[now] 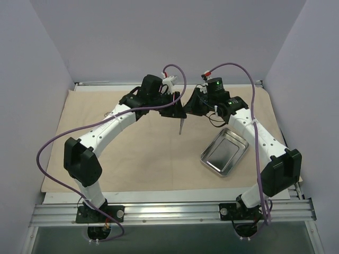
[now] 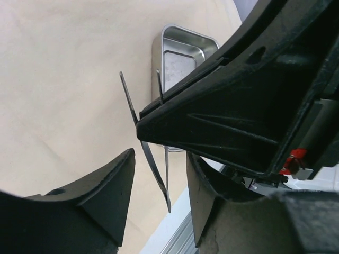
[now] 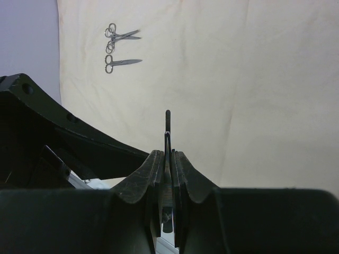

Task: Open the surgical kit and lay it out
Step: Place the medical item in the surgical kit.

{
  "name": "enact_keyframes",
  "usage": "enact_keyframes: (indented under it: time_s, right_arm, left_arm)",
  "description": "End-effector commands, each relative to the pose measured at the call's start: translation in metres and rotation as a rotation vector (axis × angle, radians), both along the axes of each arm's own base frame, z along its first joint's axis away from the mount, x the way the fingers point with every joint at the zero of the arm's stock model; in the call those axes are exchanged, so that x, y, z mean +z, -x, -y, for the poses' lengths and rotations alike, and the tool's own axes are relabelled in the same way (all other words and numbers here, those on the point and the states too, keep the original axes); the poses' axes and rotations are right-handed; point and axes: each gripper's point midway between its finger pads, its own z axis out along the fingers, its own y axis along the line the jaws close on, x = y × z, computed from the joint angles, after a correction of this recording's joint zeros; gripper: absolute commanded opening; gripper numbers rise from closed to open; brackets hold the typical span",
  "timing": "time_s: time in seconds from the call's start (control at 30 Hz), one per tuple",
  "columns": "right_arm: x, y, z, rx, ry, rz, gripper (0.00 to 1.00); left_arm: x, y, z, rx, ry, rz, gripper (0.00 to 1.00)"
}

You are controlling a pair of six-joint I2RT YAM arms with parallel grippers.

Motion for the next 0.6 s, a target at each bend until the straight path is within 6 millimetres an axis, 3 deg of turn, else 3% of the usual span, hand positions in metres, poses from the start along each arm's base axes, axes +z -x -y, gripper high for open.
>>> enact_keyframes:
  time_s: [0.0, 0.17, 0.3, 0.4, 0.43, 0.47, 0.5, 0.57]
  right_arm:
    - [0.019, 0.0, -0.004, 0.01, -0.031, 0.046, 0.0]
    - [0.02, 0.002, -0.005, 0.02, -0.036, 0.042, 0.0]
    - [0.02, 0.003, -0.005, 0.025, -0.036, 0.043, 0.0]
    - [0.018, 0.003, -0.007, 0.038, -0.035, 0.04, 0.0]
    - [0.021, 0.003, -0.008, 0.043, -0.038, 0.045, 0.0]
    - [0.019, 0.002, -0.006, 0.042, -0.027, 0.038, 0.01]
    - [0.018, 0.001, -0.003, 0.031, -0.017, 0.036, 0.24]
    - [0.019, -0.004, 0.007, 0.018, 0.021, 0.042, 0.46]
  left_arm:
    - [0.013, -0.007, 0.004, 0.0, 0.007, 0.049, 0.52]
    - [0.01, -0.009, 0.005, 0.004, -0.001, 0.046, 0.49]
    - [0.009, -0.011, 0.006, 0.0, -0.003, 0.045, 0.41]
    - [0.011, -0.01, 0.008, -0.011, 0.004, 0.052, 0.16]
    - [0.011, -0.012, 0.007, -0.019, -0.004, 0.067, 0.02]
    - [0.008, -0.01, 0.005, -0.023, -0.023, 0.067, 0.02]
    - [0.007, -0.013, 0.001, -0.034, -0.052, 0.106, 0.02]
    - [0.002, -0.012, -0.014, -0.025, -0.129, 0.143, 0.02]
